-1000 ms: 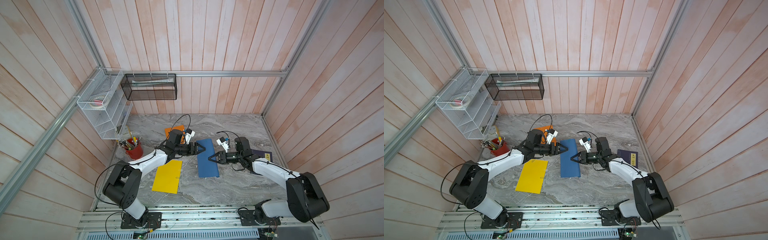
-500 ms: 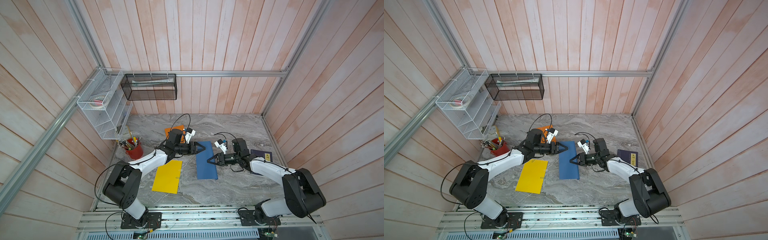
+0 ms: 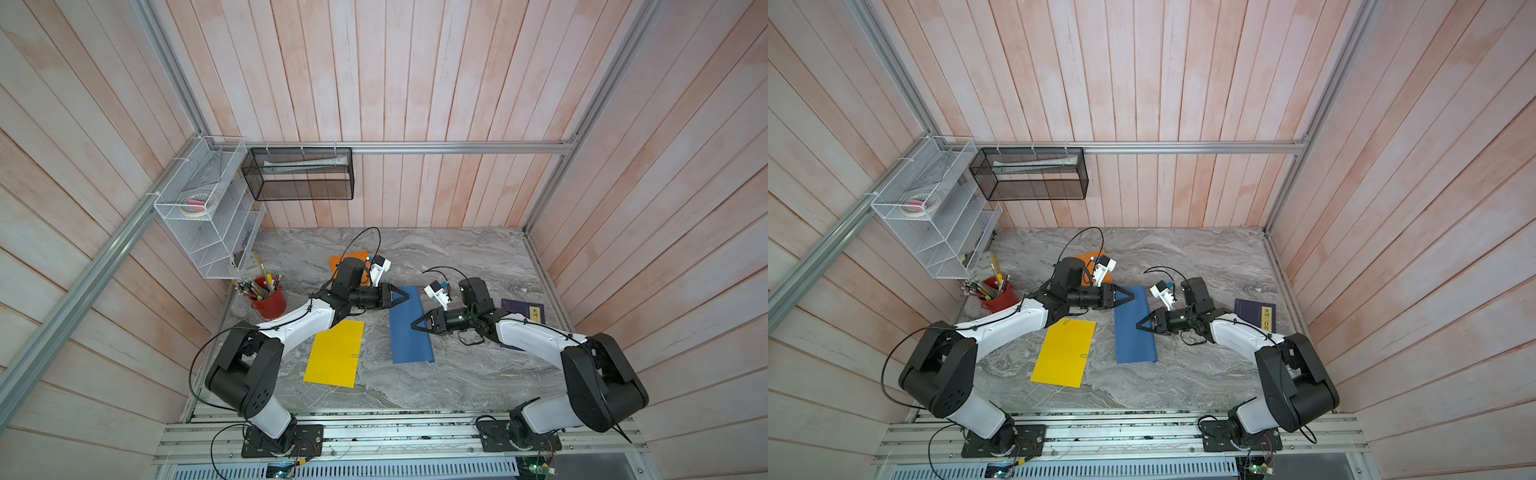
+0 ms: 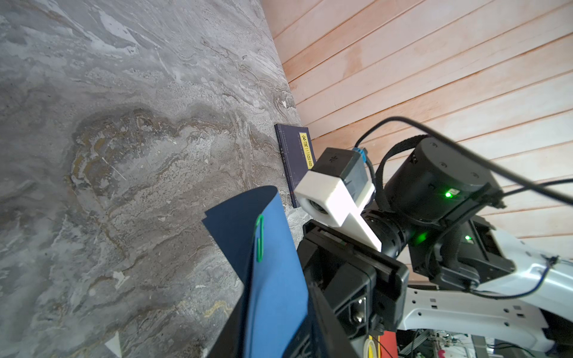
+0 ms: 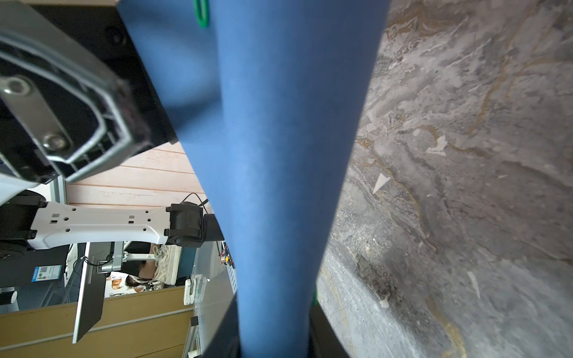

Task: Unclip the paperclips from the documents
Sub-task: Pick up the document from the center of the board.

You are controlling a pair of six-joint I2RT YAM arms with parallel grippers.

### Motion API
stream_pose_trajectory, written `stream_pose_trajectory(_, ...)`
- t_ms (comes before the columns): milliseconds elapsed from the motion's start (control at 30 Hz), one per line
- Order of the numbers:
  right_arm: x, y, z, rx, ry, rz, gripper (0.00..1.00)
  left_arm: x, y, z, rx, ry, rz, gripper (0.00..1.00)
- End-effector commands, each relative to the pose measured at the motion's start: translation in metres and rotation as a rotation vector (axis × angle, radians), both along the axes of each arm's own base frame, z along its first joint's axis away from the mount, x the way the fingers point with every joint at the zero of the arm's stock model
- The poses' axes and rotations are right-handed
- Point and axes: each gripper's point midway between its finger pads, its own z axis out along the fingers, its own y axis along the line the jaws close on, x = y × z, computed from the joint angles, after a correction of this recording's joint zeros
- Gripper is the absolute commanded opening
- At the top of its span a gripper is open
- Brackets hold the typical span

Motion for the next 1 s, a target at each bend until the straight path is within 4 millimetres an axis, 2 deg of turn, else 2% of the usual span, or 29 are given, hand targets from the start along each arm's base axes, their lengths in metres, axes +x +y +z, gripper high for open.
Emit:
stream_pose_trajectory(0, 0.0044, 0.0065, 0.0117, 0.029, -0.024, 0.016, 0.27, -0.0042, -0.0003, 0.0034, -0.01, -0.019, -0.02, 0.29)
stream_pose_trajectory(567, 0.0028, 0.0067, 0.0091, 0.018, -0.024, 0.018, 0.27, -0.0019, 0.0012, 0.0001, 0.016, -0.021, -0.007, 0.03)
stream_pose_trajectory(767, 0.0033, 0.0065, 0.0078, 0.014, -0.024, 0.015, 0.3, -0.0017, 0.0018, -0.0008, 0.025, -0.021, -0.005, 0.0)
stream_pose_trajectory(967, 0.006, 0.0037, 0.0077, -0.012, -0.046, 0.005, 0.39, -0.0006, 0.0025, 0.0024, 0.05, -0.046, -0.018, 0.0)
